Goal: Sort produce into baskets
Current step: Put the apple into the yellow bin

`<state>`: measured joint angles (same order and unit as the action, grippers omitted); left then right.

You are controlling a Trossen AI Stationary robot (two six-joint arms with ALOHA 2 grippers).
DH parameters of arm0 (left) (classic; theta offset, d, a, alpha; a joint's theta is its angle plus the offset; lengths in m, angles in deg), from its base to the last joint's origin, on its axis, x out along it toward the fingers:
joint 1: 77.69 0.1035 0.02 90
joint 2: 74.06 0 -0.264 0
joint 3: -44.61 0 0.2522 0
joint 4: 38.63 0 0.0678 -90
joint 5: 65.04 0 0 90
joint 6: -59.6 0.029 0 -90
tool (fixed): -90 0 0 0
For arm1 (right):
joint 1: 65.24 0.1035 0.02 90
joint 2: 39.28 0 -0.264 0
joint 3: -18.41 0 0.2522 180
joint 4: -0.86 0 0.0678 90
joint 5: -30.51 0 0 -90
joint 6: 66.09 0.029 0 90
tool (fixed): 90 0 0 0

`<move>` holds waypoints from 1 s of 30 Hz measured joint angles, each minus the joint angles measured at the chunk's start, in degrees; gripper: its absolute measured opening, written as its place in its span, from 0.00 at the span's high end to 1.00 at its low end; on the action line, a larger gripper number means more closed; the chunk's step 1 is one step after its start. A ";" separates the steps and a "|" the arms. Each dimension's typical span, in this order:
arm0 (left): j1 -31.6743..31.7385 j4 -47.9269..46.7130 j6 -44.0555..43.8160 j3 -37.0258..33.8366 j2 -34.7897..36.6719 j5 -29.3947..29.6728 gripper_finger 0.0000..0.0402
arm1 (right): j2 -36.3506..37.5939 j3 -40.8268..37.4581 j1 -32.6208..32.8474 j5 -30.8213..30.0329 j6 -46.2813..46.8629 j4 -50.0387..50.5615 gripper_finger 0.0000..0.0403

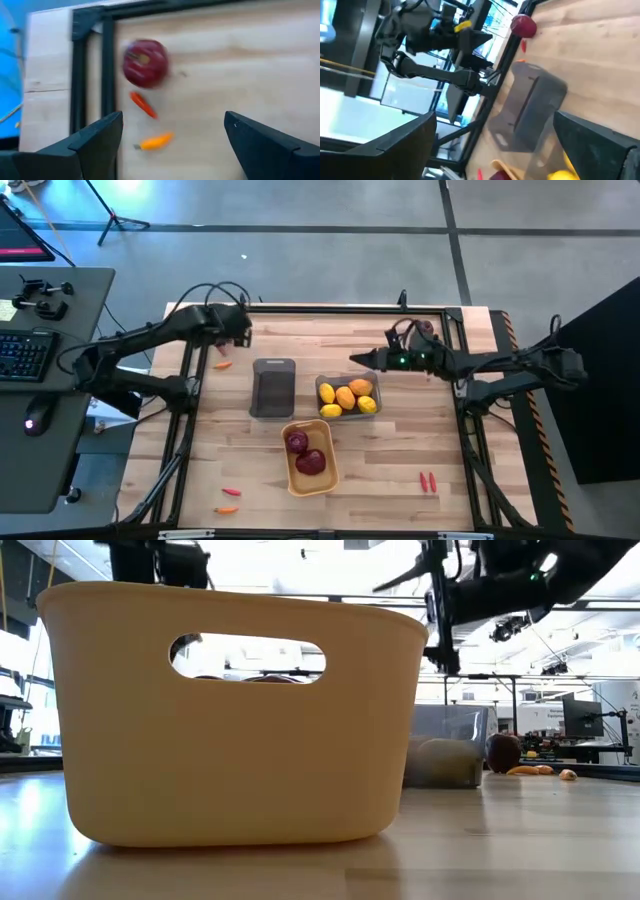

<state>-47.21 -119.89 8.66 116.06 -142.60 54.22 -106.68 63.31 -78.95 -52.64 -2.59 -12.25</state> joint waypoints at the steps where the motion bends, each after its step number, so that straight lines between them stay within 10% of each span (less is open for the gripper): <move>1: 1.77 1.41 -0.34 -0.79 -0.23 0.62 0.17 | -0.18 0.00 -1.56 1.97 -0.82 0.13 0.03; 11: 11.47 12.62 -9.88 -6.49 -7.74 3.25 0.17 | -0.83 -0.02 -11.38 17.53 -7.96 3.01 0.03; 30: 18.09 25.46 -13.22 -6.67 -17.54 7.28 0.17 | -0.83 -0.02 -12.94 20.16 -12.70 5.38 0.03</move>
<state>-29.12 -94.43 -4.57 109.39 -160.14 61.50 -107.51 63.29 -91.90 -32.48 -15.29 -6.87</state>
